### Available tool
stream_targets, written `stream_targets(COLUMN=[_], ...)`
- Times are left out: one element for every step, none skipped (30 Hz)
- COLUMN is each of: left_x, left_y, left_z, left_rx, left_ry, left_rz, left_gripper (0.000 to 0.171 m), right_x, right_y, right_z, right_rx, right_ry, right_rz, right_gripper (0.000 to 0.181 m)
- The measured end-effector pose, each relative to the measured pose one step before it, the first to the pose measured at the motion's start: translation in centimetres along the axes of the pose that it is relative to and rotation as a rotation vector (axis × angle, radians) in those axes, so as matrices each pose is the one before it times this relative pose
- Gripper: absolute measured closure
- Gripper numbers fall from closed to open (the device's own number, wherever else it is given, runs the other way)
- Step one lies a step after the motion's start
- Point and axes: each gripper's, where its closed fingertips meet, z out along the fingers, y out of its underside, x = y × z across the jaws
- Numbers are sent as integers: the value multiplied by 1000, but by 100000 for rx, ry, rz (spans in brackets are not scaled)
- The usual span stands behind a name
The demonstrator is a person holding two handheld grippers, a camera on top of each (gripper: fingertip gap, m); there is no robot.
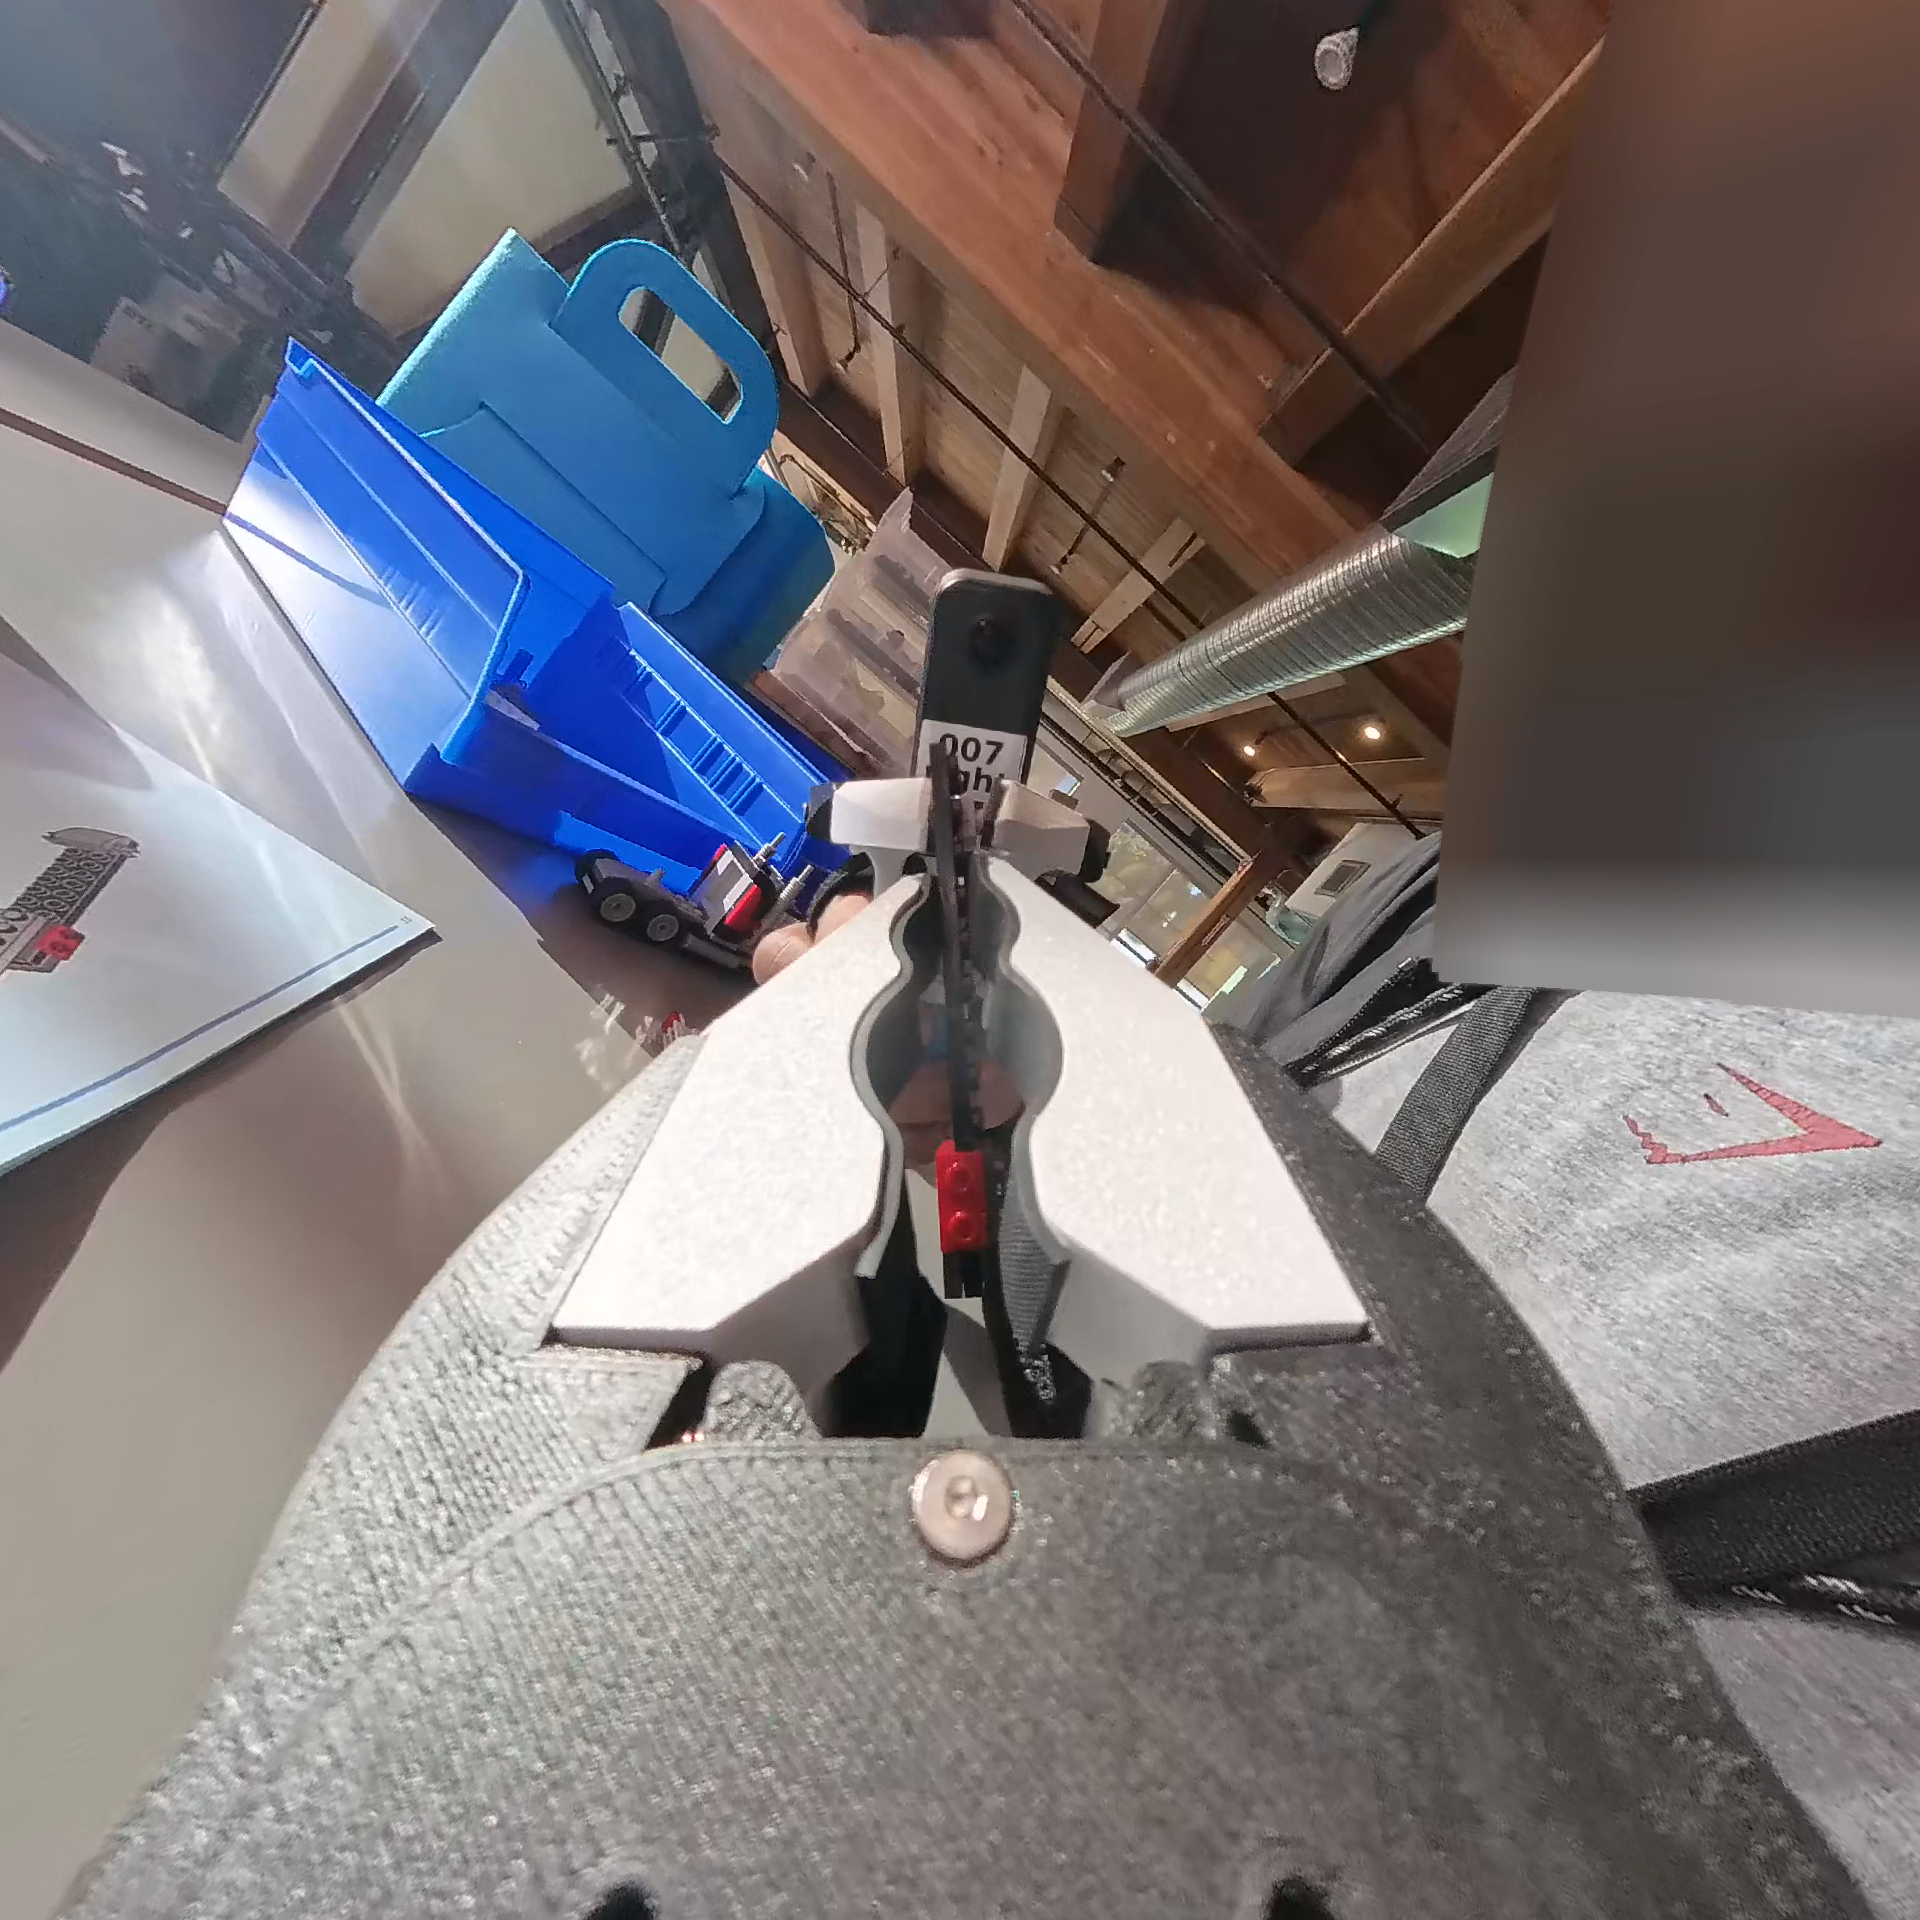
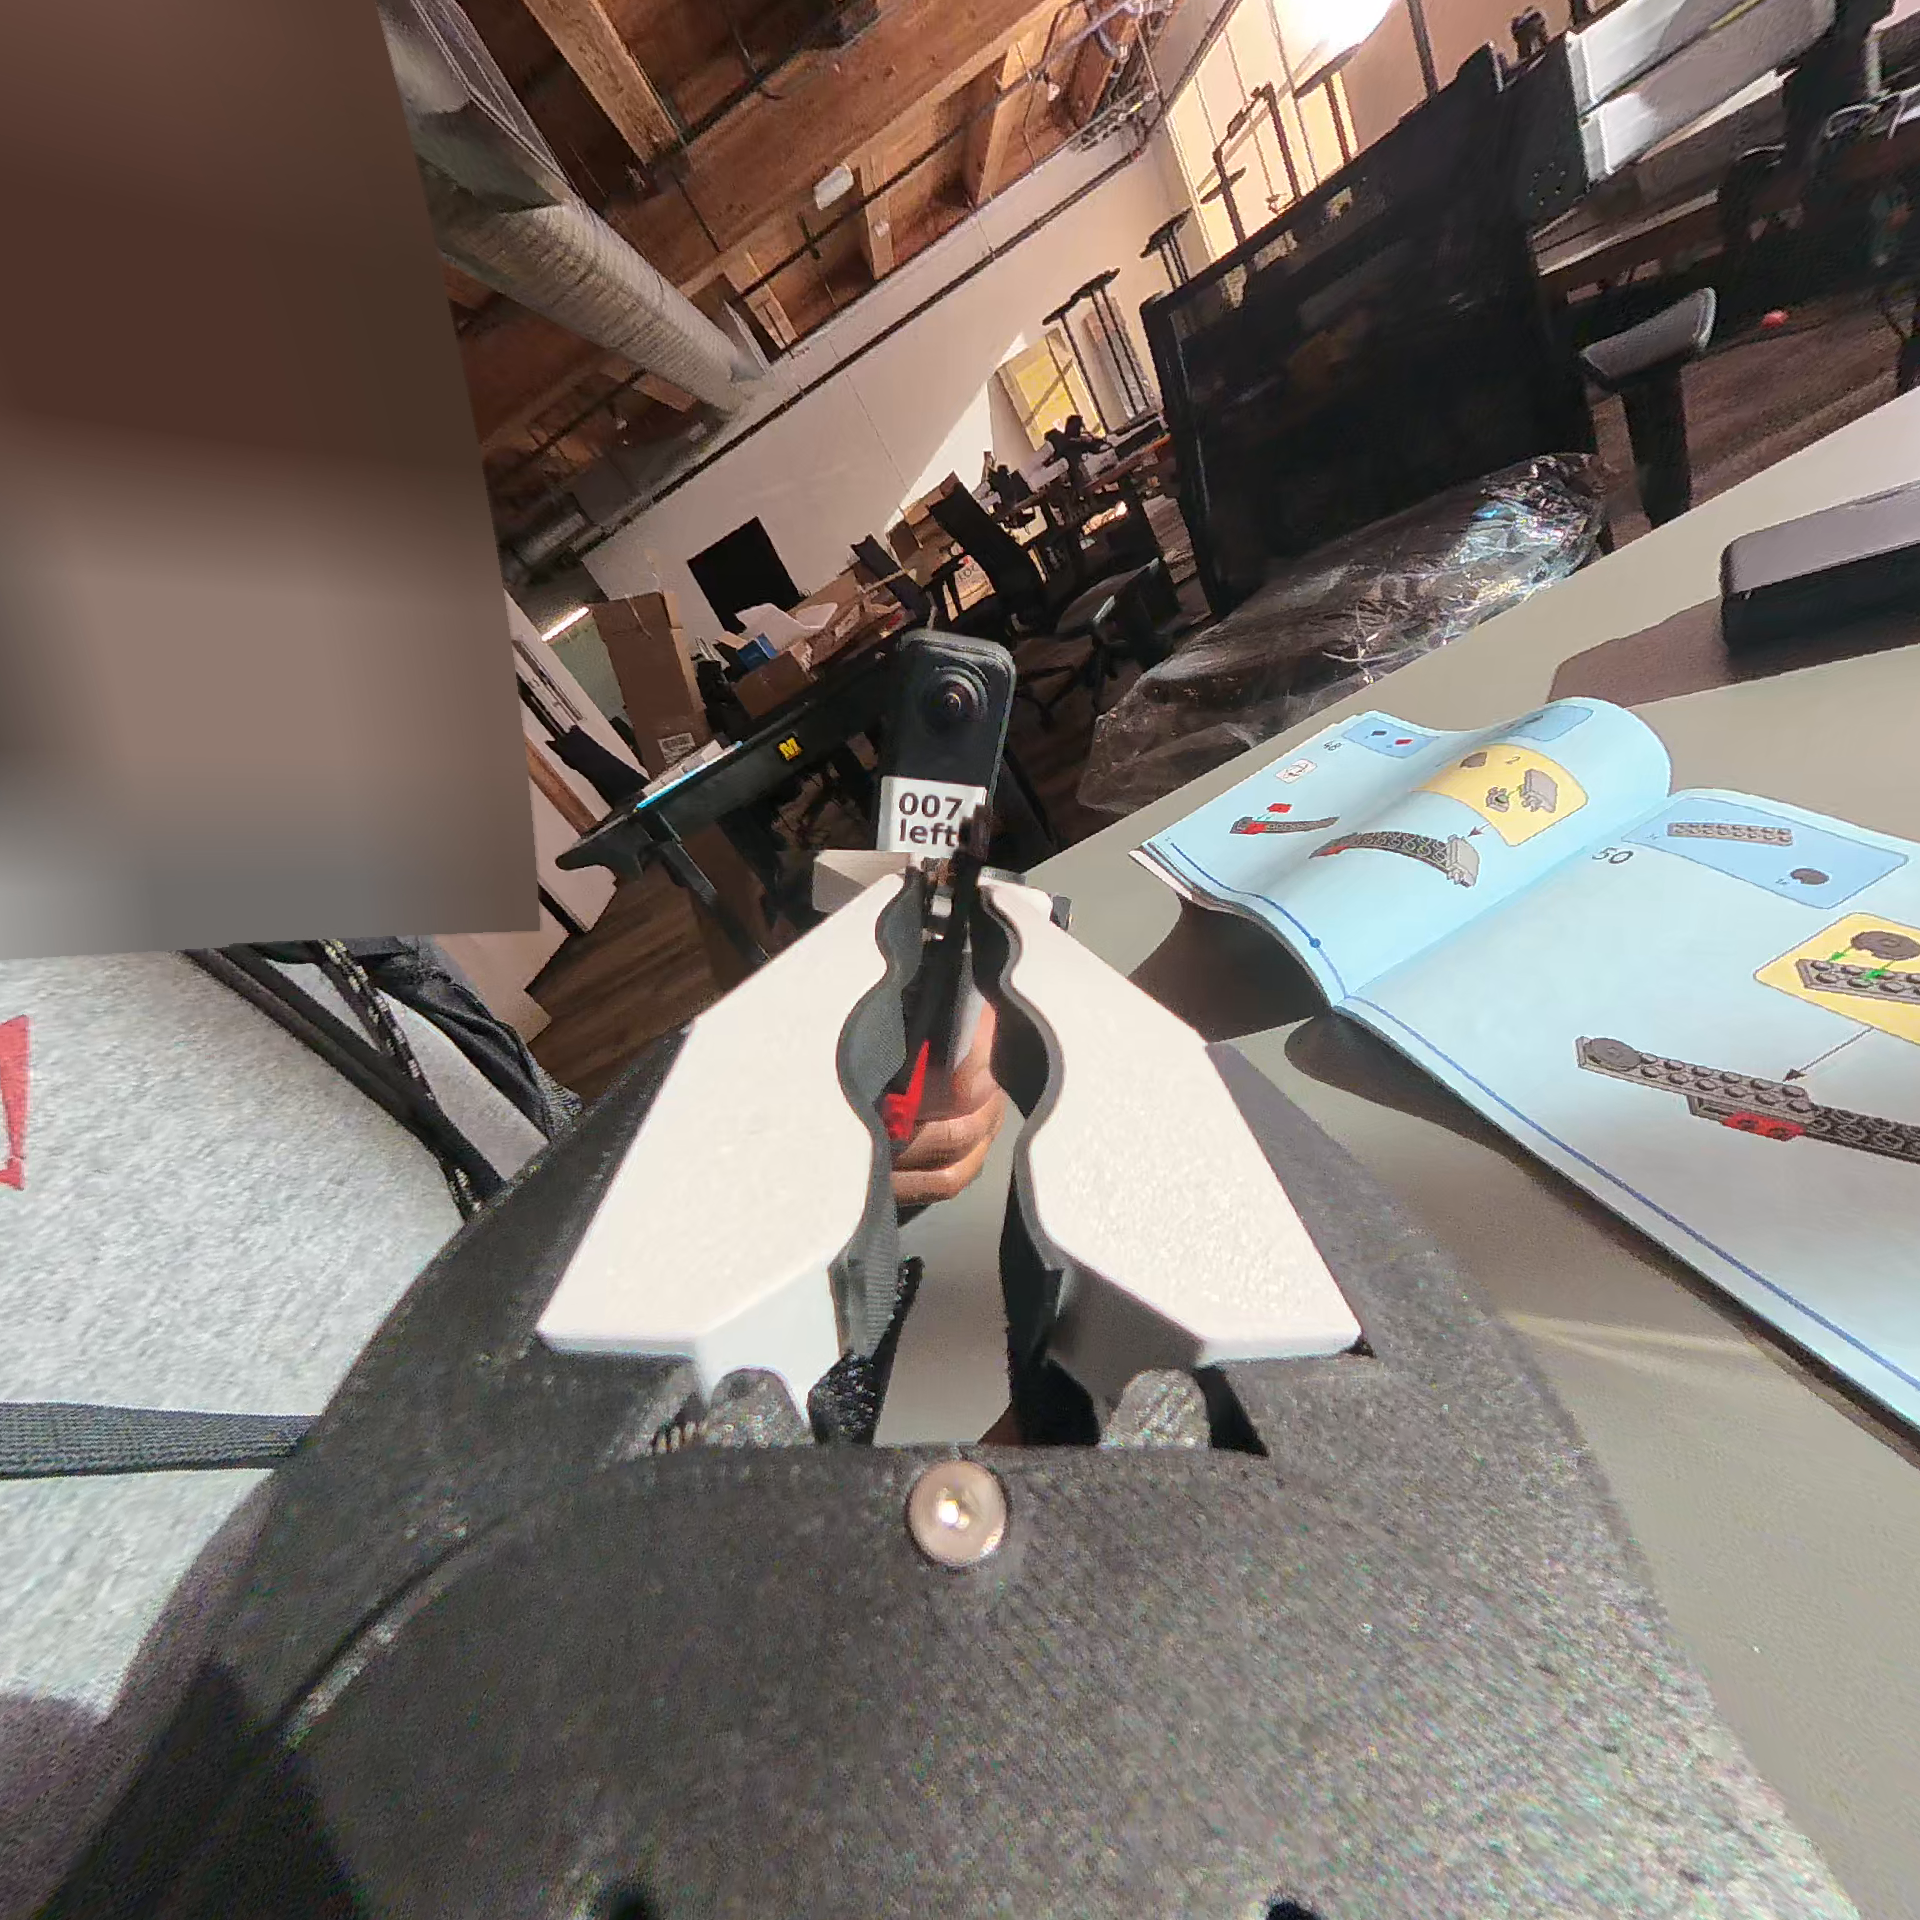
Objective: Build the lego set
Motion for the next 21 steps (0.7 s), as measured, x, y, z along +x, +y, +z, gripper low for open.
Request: stream_targets(left_x=[38,71,-13,57,70,7,99,20,-92,-12,-101,-87,-26,-206,-394,-439,-500,-423,-530,-530,-473], left_y=[41,46,45,53,70,59,82,89,67,33,-8,-57,-13,-9,-35,-66,-58,-135,-272,-369,-414], left_z=[9,14,12,23,37,23,36,43,38,12,5,-19,-11,-3,17,14,4,-19,-83,-119,-144], left_rx=[-295,-309,-292,-378,-409,-392,-513,-581,-412,-264,6,207,-41,13,194,290,316,822,1701,2250,2481], left_ry=[192,379,-107,450,327,-43,586,19,-631,-40,-514,-300,226,-1058,-2288,-2394,-2633,-2165,-2753,-2725,-2190], left_rz=[303,423,39,-36,296,207,94,198,-29,-178,-414,-718,-984,-1038,-1322,-1666,-2212,-2069,-1856,-1873,-1693], left_gripper=[166,166,166,166,166,166,166,166,166,166,166,166,166,166,166,166,167,166,166,167,167], right_x=[-26,-49,8,-54,-62,-23,-75,-7,109,41,128,111,67,220,399,486,527,567,584,514,85], right_y=[29,36,47,41,29,75,49,72,65,43,23,13,16,42,11,22,4,-106,-319,-642,-1164], right_z=[-37,-36,-51,-54,-70,-62,-77,-84,-63,-39,-12,18,10,-2,-6,2,-9,-86,-154,-253,-360], right_rx=[57,41,-186,-77,7,-173,-230,-253,-186,53,266,457,534,338,572,739,728,1325,2099,3690,6689], right_ry=[-123,-249,46,-498,-489,-261,-782,-279,489,50,486,363,-50,850,1966,2434,2479,2202,2241,1462,-1100], right_rz=[291,248,534,374,-85,-106,113,-47,78,472,1283,1694,1112,1274,1635,2084,3086,3788,4573,5375,5566], right_gripper=[171,171,171,171,172,171,172,172,172,172,172,172,172,172,171,171,170,166,154,145,141])
